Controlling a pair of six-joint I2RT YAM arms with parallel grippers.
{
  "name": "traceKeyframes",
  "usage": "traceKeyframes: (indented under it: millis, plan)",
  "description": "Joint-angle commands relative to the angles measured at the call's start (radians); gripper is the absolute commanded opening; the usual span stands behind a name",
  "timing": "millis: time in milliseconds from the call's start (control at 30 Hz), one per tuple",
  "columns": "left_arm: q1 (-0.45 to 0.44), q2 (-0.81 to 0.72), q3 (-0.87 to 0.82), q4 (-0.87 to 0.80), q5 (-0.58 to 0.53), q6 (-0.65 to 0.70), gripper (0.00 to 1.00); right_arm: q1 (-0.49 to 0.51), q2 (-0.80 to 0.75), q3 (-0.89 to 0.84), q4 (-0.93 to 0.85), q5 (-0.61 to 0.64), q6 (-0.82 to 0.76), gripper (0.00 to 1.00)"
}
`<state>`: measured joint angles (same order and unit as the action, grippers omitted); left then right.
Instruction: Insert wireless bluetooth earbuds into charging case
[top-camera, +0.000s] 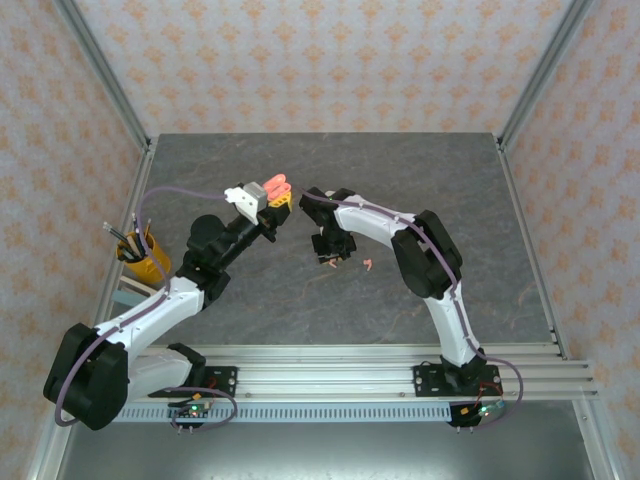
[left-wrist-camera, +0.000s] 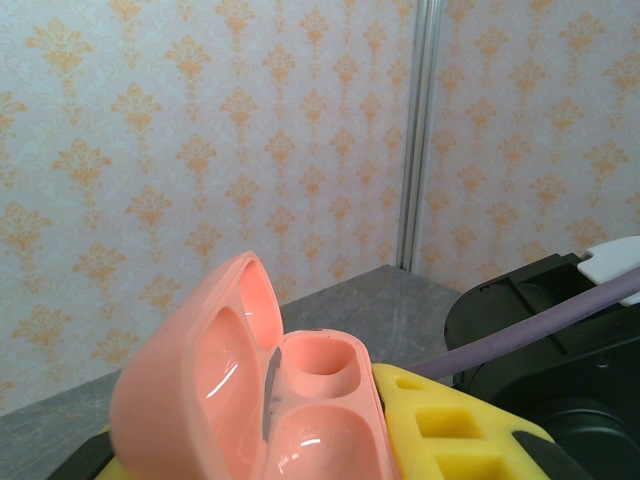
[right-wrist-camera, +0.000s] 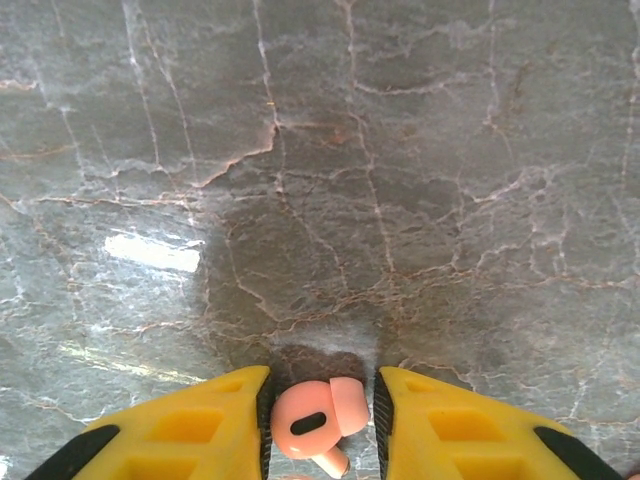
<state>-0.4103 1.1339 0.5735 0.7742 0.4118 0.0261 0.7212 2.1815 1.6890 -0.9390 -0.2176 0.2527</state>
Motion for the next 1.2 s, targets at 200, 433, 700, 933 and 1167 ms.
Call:
traceKeyframes:
  millis: [200,433,700,933,1167]
  plan:
    - [0.01,0.0,0.037,0.011,0.014,-0.005,0.0,0.0,-0.018,0.001,0.011,0.023,0.022,0.29]
    - [0.01,0.001,0.041,0.01,0.015,-0.006,0.0,0.0,-0.03,-0.004,0.009,0.028,0.032,0.27]
    - [0.01,0.001,0.045,0.004,0.018,-0.006,0.0,0.0,-0.048,-0.014,0.015,0.041,0.046,0.26]
    - [0.01,0.001,0.049,-0.003,0.019,-0.003,0.0,-0.002,-0.088,-0.027,0.032,0.052,0.071,0.24]
    - [0.01,0.003,0.057,-0.01,0.021,-0.002,0.0,-0.019,-0.139,-0.065,0.067,0.059,0.103,0.23]
